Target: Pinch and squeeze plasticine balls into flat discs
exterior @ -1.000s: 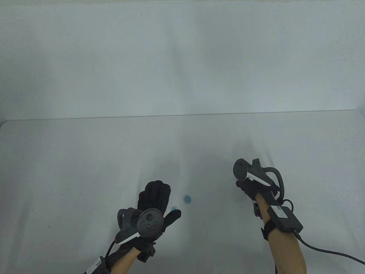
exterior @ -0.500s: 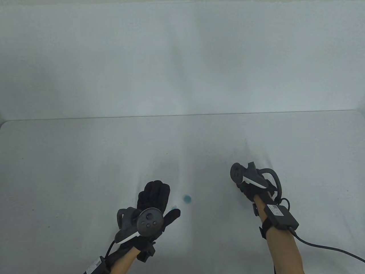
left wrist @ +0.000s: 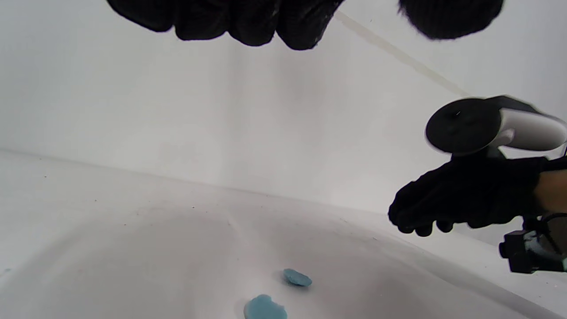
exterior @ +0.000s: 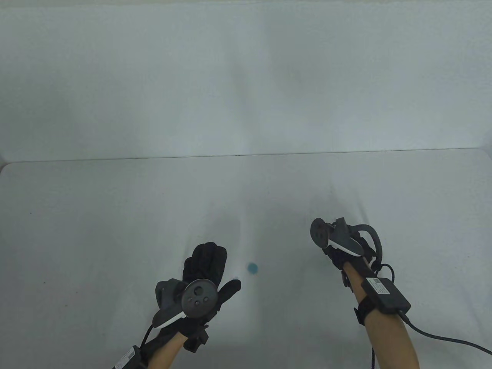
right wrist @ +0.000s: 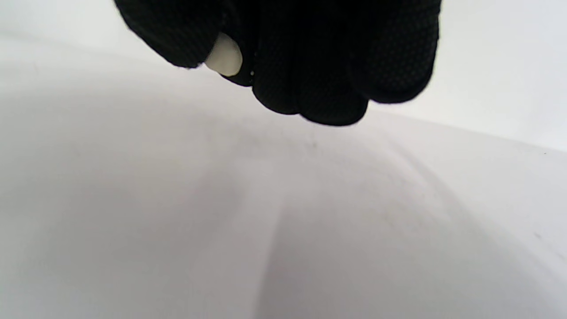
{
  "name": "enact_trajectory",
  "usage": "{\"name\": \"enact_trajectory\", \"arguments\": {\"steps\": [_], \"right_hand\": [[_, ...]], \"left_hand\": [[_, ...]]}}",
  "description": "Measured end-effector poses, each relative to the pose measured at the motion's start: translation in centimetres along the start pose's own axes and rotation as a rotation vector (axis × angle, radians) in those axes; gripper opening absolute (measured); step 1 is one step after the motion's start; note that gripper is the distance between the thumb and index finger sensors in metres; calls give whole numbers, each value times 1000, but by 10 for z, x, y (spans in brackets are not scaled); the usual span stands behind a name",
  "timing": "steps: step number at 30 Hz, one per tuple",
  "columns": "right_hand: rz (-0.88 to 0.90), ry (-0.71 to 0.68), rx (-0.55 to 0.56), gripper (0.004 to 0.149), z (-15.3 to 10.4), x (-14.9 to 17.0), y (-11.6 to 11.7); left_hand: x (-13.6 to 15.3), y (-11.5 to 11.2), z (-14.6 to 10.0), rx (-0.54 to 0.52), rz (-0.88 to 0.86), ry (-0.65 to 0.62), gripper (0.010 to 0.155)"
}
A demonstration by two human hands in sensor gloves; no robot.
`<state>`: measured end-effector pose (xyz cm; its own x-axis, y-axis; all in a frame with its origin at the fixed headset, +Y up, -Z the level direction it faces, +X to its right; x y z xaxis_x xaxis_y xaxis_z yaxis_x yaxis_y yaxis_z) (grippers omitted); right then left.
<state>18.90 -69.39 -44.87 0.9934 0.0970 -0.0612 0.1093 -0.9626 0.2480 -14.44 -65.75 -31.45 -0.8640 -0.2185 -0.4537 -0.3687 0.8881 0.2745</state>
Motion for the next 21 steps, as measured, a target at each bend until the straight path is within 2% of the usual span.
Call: {"name": "enact_trajectory", "arguments": {"steps": [5, 10, 15, 21], "right_hand": [[338, -108, 65, 46, -43, 13, -25], [607, -239, 50, 54, -75, 20, -29], [899, -393, -63, 49, -91, 20, -18], [1234, -599, -257, 48, -99, 0, 13]], "left_hand": [[3, 2, -1, -13, 2, 5, 83], [5, 6, -2, -34, -1, 7, 83], [8, 7, -2, -39, -6, 15, 82], [8, 6, -2, -24, -6, 19, 82]]}}
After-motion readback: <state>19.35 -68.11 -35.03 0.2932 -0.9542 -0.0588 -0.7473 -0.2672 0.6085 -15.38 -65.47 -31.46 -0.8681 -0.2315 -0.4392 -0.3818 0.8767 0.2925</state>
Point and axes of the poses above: the tracker on the back of each hand, its own x axis roughly to the little-finger side, its own z axis roughly from the wrist to the fingertips, y = z × x, the point moved 1 cm from there along z, roughly from the wrist to the fingertips, and after that the axes turned 14 degrees about -x, right-handed, at the moved point
